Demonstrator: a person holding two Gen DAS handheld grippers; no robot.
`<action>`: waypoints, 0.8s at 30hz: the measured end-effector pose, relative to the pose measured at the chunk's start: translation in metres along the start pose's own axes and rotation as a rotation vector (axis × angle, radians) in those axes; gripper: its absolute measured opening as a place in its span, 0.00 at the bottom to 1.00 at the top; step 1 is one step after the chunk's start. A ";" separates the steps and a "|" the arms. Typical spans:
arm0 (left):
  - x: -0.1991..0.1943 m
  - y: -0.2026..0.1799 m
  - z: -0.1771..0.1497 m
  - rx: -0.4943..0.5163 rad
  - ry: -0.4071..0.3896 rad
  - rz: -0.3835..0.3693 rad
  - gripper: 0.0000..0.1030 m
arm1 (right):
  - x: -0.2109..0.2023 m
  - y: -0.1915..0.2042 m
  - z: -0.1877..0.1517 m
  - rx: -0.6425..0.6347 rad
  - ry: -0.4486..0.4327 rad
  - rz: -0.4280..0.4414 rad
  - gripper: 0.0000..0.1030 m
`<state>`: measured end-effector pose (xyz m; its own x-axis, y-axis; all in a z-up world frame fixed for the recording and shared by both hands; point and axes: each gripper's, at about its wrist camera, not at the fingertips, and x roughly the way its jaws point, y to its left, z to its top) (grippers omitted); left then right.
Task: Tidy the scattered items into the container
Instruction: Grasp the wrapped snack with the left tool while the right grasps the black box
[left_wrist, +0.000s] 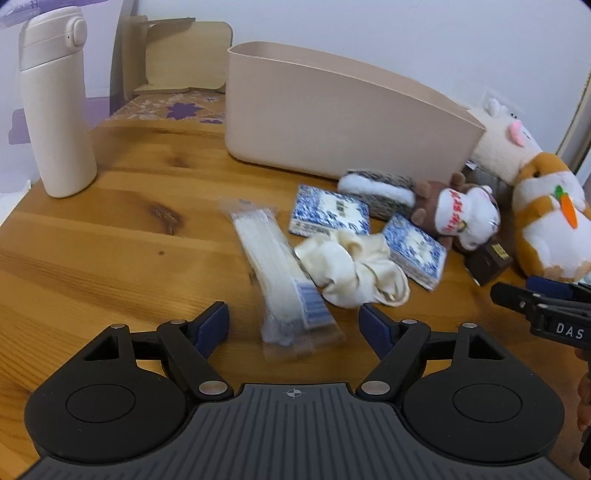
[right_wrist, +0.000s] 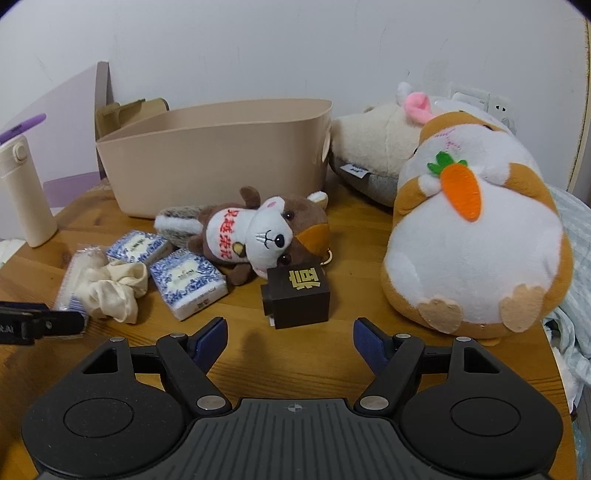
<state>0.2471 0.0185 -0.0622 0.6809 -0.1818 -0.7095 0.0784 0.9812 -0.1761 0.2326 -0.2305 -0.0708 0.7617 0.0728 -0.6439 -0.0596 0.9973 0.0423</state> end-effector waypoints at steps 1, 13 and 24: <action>0.001 0.001 0.001 0.001 -0.002 0.004 0.76 | 0.003 0.000 0.001 -0.002 0.003 -0.003 0.75; 0.015 -0.001 0.008 0.048 -0.056 0.080 0.63 | 0.039 0.003 0.013 0.004 0.027 -0.005 0.69; 0.016 0.000 0.010 0.057 -0.068 0.070 0.36 | 0.044 0.001 0.015 -0.013 0.017 -0.008 0.43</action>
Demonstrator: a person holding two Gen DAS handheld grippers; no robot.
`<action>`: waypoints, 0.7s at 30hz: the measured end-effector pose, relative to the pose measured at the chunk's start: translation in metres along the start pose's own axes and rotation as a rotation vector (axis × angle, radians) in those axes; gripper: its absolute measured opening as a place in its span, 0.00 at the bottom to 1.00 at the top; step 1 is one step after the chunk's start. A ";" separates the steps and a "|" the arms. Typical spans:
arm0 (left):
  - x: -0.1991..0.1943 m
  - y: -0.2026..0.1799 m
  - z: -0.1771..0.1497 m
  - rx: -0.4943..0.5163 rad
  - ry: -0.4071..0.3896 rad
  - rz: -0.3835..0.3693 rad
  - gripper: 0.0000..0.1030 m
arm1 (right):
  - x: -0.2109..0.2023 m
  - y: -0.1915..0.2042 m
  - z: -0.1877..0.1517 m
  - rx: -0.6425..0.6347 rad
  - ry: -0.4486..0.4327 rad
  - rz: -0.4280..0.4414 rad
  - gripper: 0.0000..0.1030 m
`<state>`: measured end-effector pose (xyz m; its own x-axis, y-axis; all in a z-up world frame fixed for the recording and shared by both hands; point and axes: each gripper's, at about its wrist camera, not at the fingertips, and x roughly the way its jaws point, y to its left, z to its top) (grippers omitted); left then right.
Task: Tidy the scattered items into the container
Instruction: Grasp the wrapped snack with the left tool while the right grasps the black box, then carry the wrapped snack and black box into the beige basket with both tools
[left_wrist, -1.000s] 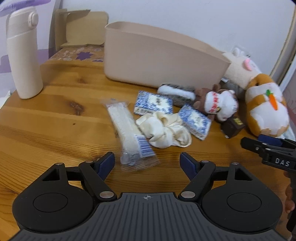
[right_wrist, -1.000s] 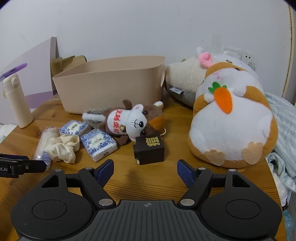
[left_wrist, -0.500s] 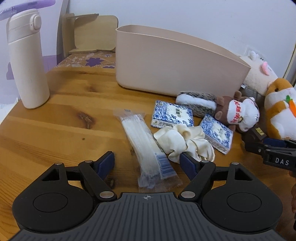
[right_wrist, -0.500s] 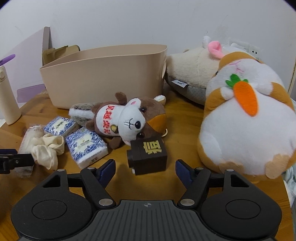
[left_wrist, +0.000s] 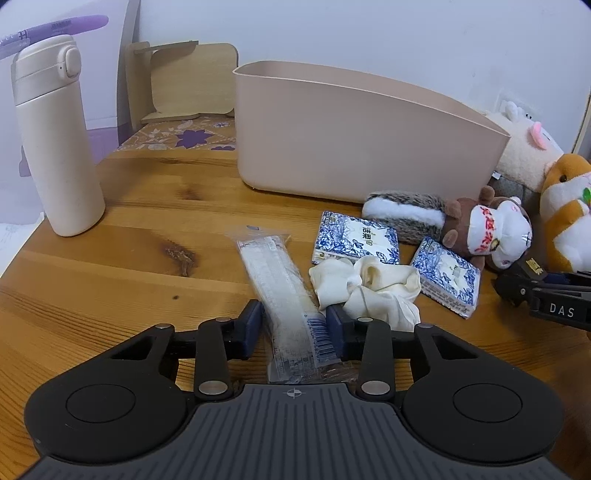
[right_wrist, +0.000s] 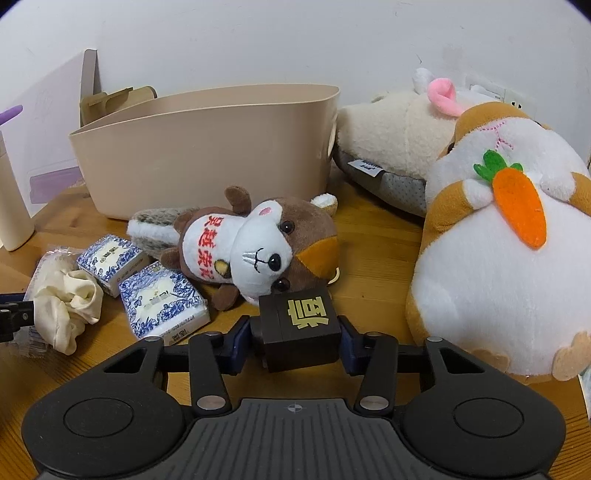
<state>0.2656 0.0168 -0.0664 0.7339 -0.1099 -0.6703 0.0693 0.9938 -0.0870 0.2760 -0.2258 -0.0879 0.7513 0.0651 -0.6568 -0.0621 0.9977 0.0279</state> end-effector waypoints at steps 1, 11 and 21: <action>0.000 0.000 0.000 -0.002 0.001 -0.001 0.35 | 0.000 0.000 0.000 -0.003 -0.001 -0.001 0.43; -0.012 0.004 -0.003 -0.026 0.009 0.002 0.28 | -0.011 0.005 -0.004 -0.003 0.004 0.029 0.43; -0.040 0.012 -0.003 -0.037 -0.015 0.000 0.25 | -0.041 0.008 0.002 -0.003 -0.043 0.057 0.43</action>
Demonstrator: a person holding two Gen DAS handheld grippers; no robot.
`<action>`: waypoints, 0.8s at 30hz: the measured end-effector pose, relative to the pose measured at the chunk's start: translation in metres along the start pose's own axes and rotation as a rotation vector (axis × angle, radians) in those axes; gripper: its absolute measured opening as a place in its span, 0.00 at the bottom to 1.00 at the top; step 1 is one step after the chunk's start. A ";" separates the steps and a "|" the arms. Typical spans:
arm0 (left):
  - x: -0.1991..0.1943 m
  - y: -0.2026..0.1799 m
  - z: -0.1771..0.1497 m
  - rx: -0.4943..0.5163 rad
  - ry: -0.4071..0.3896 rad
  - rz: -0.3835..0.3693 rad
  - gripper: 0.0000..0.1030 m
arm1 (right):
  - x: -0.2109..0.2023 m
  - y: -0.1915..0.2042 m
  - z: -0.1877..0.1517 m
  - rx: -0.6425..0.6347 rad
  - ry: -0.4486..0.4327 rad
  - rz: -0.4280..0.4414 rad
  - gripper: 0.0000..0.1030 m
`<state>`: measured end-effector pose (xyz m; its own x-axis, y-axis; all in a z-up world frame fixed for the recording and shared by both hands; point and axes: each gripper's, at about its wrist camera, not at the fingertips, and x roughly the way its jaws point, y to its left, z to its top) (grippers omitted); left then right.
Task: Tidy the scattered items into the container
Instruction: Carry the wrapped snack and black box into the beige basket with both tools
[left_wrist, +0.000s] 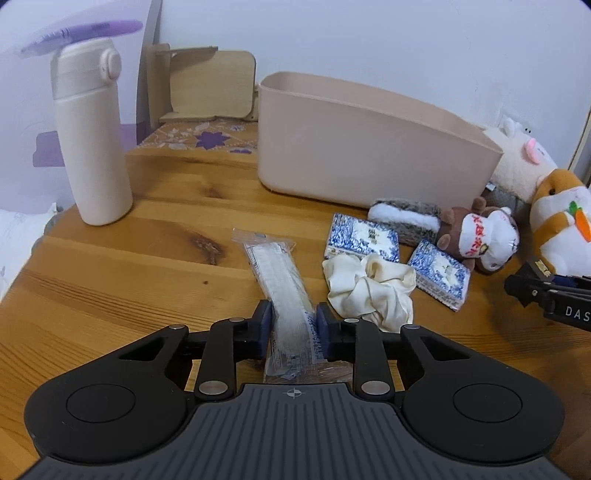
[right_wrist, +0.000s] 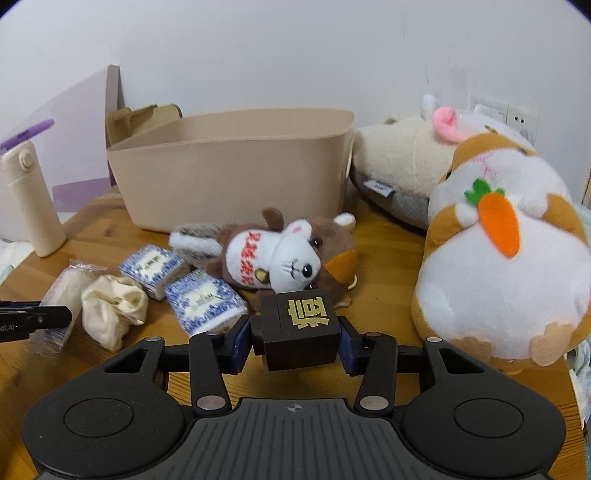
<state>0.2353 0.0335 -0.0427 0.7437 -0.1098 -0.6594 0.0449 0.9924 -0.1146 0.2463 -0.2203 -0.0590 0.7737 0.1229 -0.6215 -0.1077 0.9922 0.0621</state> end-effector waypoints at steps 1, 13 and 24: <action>-0.004 0.000 0.001 0.002 -0.006 -0.004 0.25 | -0.003 0.001 0.002 -0.003 -0.006 0.003 0.43; -0.046 0.000 0.016 -0.016 -0.096 -0.045 0.24 | -0.035 0.018 0.021 -0.044 -0.075 0.043 0.43; -0.063 0.003 0.048 -0.011 -0.182 -0.043 0.24 | -0.055 0.026 0.050 -0.074 -0.149 0.046 0.43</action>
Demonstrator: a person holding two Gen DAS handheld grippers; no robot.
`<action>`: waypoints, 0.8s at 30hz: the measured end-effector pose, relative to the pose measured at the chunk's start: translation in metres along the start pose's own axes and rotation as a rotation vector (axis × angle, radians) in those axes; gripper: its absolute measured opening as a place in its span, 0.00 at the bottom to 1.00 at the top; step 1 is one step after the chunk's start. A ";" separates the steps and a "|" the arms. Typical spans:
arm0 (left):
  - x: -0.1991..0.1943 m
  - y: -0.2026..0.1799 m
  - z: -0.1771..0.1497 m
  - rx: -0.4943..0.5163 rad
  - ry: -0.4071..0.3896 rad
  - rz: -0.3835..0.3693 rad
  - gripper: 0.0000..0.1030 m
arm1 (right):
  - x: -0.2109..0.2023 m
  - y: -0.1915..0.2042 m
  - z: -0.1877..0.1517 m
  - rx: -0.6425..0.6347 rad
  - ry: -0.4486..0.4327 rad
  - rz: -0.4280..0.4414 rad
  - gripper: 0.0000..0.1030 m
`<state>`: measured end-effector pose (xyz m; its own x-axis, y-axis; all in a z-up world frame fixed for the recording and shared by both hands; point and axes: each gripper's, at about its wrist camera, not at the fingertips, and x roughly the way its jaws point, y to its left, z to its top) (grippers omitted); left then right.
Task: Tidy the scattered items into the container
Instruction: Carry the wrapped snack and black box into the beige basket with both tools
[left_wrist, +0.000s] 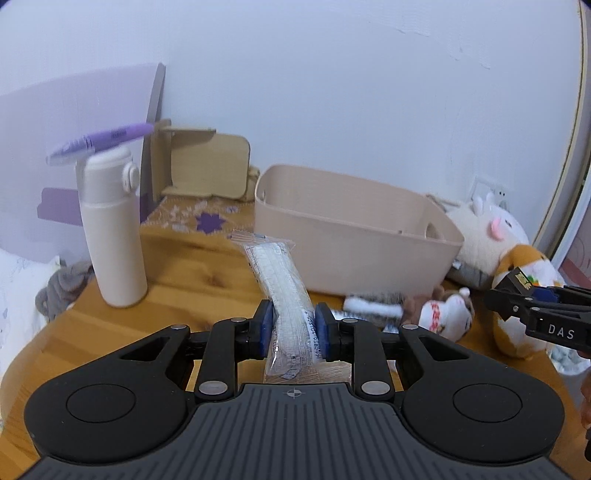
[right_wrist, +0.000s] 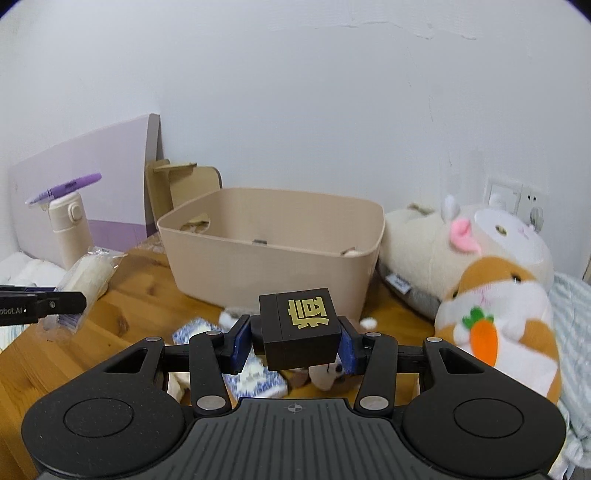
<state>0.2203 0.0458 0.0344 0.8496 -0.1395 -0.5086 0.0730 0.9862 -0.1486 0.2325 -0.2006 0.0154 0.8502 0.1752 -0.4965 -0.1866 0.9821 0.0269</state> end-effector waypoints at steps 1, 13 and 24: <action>0.000 0.000 0.003 0.003 -0.006 0.002 0.24 | 0.000 0.000 0.002 -0.003 -0.004 0.001 0.43; 0.016 -0.006 0.043 0.031 -0.058 0.000 0.24 | 0.015 0.002 0.029 0.006 -0.020 0.021 0.43; 0.049 -0.020 0.076 0.056 -0.089 0.007 0.24 | 0.035 -0.001 0.057 0.028 -0.058 0.018 0.43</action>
<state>0.3002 0.0262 0.0770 0.8928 -0.1268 -0.4322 0.0940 0.9909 -0.0965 0.2903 -0.1918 0.0479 0.8742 0.1954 -0.4445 -0.1888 0.9802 0.0594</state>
